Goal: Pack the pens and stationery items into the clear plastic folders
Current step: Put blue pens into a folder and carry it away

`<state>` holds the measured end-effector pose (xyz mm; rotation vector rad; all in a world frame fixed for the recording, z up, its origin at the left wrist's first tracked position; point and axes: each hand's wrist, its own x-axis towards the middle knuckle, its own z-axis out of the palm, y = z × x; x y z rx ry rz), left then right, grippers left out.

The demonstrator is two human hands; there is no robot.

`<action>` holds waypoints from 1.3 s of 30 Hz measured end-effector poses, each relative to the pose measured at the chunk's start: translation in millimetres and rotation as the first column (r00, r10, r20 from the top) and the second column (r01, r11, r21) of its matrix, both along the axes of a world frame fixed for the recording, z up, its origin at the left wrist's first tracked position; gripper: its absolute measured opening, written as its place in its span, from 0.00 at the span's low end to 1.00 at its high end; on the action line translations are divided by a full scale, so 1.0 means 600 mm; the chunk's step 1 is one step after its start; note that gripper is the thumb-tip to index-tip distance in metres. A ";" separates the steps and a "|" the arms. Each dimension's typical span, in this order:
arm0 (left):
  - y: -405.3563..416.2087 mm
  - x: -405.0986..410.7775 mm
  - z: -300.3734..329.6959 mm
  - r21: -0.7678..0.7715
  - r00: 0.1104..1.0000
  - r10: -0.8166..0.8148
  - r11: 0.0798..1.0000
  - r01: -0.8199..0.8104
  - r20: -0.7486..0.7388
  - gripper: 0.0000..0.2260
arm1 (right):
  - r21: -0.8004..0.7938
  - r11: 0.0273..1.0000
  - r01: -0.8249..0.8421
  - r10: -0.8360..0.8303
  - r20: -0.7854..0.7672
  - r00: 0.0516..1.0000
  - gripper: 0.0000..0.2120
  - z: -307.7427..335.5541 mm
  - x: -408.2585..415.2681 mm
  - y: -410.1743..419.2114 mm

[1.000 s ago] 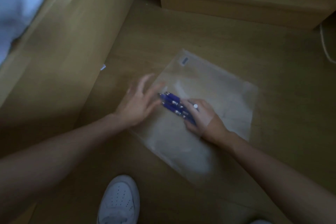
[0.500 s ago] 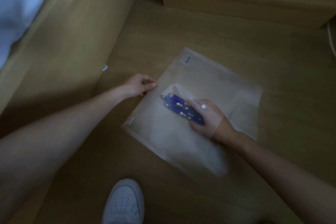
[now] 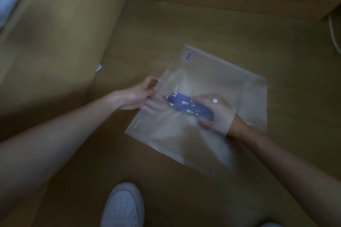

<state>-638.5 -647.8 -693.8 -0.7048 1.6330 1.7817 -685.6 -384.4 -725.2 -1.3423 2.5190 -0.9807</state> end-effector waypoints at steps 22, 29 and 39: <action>0.036 0.012 0.000 0.062 0.966 0.259 0.964 -0.259 0.014 0.10 | 0.142 0.981 -0.134 0.097 0.239 0.966 0.29 0.010 0.046 -0.012; 0.044 0.013 -0.009 0.044 0.947 0.321 0.946 -0.320 -0.025 0.08 | -0.017 0.989 -0.146 0.139 0.426 0.894 0.24 0.036 0.054 -0.015; 0.052 0.018 -0.016 0.025 0.907 0.417 0.909 -0.416 -0.055 0.07 | 0.076 0.995 -0.071 0.008 0.625 0.781 0.28 0.007 0.057 -0.003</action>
